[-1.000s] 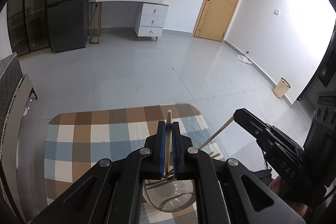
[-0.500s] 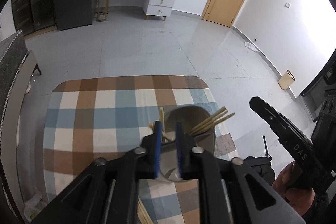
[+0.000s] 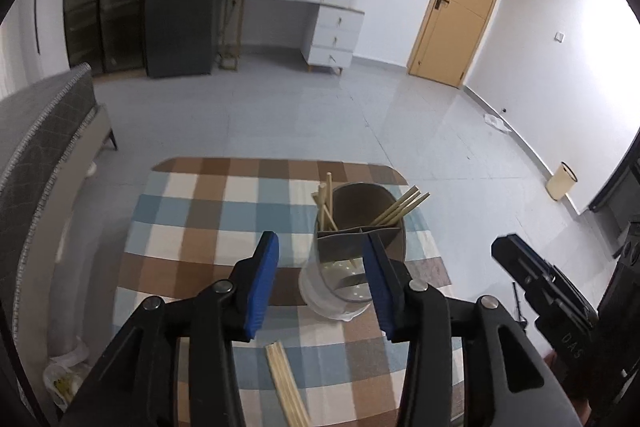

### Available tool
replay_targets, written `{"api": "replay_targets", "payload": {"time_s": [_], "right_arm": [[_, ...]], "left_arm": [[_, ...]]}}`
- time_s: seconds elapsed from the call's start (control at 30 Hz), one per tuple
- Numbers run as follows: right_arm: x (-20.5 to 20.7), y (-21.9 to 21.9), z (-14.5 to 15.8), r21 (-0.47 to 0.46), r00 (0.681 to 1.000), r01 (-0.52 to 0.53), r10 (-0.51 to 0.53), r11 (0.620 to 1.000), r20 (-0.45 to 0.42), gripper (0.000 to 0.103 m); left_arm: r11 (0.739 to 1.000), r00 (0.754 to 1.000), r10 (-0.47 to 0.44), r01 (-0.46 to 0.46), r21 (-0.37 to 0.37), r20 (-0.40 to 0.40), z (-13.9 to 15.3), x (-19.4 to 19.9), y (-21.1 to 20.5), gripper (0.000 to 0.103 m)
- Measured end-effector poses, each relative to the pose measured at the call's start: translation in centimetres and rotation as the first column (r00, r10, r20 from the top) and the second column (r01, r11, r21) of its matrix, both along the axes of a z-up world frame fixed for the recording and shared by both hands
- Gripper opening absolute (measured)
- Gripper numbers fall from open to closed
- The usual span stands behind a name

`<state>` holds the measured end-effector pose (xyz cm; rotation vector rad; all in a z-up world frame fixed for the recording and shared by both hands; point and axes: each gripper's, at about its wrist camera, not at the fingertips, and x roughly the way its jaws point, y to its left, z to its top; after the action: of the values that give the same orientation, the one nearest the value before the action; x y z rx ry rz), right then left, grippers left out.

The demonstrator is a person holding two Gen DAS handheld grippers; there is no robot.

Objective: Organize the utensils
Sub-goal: 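Withdraw both grippers from the holder and lower them toward the chopstick bundle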

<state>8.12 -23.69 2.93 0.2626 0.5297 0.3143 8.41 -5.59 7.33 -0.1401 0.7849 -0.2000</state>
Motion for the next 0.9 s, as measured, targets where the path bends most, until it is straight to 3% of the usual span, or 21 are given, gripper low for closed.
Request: {"api": "replay_targets", "payload": {"time_s": [0.37,0.5,0.57,0.7,0.9], "right_arm": [[-4.2,2.0,-1.0,-0.022,1.0,-0.01,0.01,1.0,0.002,0.054],[-5.5,2.6,-1.2,-0.043,1.0,0.023,-0.022,0.999,0.02,0.072],[-5.9,2.7,-1.4,-0.042,0.999,0.028,-0.027,0.999,0.027,0.073],[-6.3,3.3,-2.0,-0.051,1.0,0.025,-0.025,0.998,0.016,0.074],[-7.3,4.2,-4.7,-0.088,0.999,0.034,-0.034,0.996,0.001,0.076]], "left_arm": [[0.999,0.999,0.043,-0.044,0.024,0.023,-1.7,-3.9,1.5,0.042],[0.997,0.997,0.075,-0.076,0.021,0.026,-2.7,-5.0,2.3,0.045],[0.996,0.996,0.079,-0.08,0.029,0.029,-3.1,-5.2,2.6,0.046],[0.994,0.993,0.104,-0.105,0.032,0.047,-3.9,-6.1,3.3,0.059],[0.991,0.991,0.128,-0.13,0.045,0.049,-5.8,-6.4,4.3,0.064]]}}
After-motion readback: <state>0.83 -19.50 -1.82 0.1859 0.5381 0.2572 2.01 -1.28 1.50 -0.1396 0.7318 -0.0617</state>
